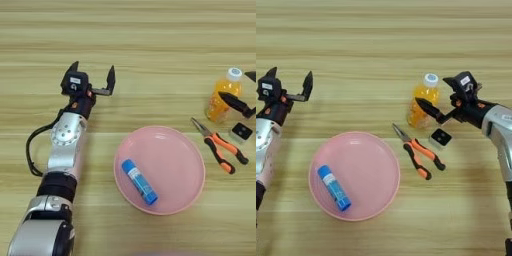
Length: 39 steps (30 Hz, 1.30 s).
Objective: Move the objects on the table
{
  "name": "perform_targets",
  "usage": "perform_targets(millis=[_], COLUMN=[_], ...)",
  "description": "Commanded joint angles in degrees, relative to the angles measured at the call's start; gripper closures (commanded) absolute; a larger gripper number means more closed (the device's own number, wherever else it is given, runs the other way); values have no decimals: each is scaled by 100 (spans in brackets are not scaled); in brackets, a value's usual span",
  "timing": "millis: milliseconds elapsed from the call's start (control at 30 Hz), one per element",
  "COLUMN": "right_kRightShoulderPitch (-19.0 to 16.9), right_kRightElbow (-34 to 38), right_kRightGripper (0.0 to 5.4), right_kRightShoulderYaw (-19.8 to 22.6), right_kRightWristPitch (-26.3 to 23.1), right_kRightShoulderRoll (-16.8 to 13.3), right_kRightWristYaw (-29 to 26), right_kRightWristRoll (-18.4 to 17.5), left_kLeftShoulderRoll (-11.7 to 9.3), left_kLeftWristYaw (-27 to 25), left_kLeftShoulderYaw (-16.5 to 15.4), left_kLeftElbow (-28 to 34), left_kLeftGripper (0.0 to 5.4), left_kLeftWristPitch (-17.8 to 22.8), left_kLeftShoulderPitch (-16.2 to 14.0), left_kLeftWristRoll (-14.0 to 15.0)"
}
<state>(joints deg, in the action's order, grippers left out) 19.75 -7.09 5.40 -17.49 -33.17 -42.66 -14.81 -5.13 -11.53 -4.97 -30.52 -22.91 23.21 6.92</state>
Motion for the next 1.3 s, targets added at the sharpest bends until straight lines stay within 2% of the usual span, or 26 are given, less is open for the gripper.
perform_targets(millis=[33, 167, 433, 667, 1000, 1167, 1300], right_kRightShoulderPitch=[276, 444, 707, 731, 701, 756, 871], right_kRightElbow=[-230, -606, -1089, -1151, -790, -366, 28], right_kRightGripper=[3, 12, 107, 185, 186, 187, 187], right_kRightShoulderYaw=[-72, -150, -268, -305, -225, -201, -242], right_kRightWristPitch=[-81, -116, -130, -98, -122, -249, -483], right_kRightShoulderRoll=[134, 268, 417, 440, 419, 390, 382], right_kRightWristYaw=[119, 161, 161, 129, 134, 106, 32], right_kRightWristRoll=[38, 51, 130, 173, 89, 9, -70], left_kLeftShoulderRoll=[-1, 1, 3, 17, 32, 30, -32], left_kLeftWristYaw=[-24, -19, -24, -9, 1, -21, -424], left_kLeftShoulderYaw=[2, 2, 4, 10, 23, 40, 143], left_kLeftElbow=[-56, -74, -94, -105, -110, -78, 201], left_kLeftGripper=[0, 0, 0, 0, 0, 0, 0], left_kLeftWristPitch=[-33, -32, -40, -36, -40, -41, -39], left_kLeftShoulderPitch=[90, 100, 111, 132, 136, 118, 37], left_kLeftWristRoll=[-21, -24, -22, -29, -39, -37, 115])
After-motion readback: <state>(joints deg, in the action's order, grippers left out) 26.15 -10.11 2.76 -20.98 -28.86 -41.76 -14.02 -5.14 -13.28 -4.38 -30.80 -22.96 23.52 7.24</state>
